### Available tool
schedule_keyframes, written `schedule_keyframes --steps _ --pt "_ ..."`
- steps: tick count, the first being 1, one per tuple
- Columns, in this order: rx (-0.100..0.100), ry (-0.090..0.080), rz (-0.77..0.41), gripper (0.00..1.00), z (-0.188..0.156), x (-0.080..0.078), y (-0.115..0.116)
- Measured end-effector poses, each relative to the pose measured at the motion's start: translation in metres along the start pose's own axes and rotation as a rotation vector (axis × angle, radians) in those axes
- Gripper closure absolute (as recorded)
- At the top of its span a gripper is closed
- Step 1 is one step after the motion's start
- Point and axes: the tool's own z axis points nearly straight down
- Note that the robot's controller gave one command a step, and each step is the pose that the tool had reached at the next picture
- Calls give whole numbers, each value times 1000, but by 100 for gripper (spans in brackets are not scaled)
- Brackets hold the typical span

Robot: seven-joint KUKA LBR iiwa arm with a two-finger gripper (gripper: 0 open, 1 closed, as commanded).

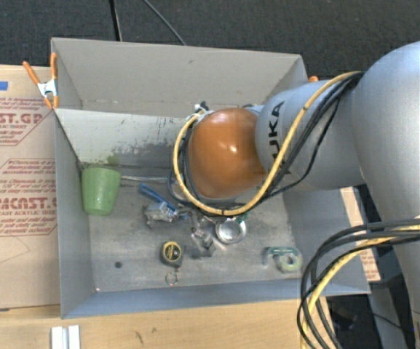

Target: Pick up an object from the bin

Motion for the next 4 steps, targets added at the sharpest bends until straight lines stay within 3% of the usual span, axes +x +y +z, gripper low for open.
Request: schedule_keyframes --steps 1,2,3,4 --pt "-9 3 -367 0 3 1 71" --pt "-7 3 -362 100 2 1 69" --pt "2 -4 -339 100 -191 -2 58" --pt "-6 -4 -684 100 -34 -5 20"
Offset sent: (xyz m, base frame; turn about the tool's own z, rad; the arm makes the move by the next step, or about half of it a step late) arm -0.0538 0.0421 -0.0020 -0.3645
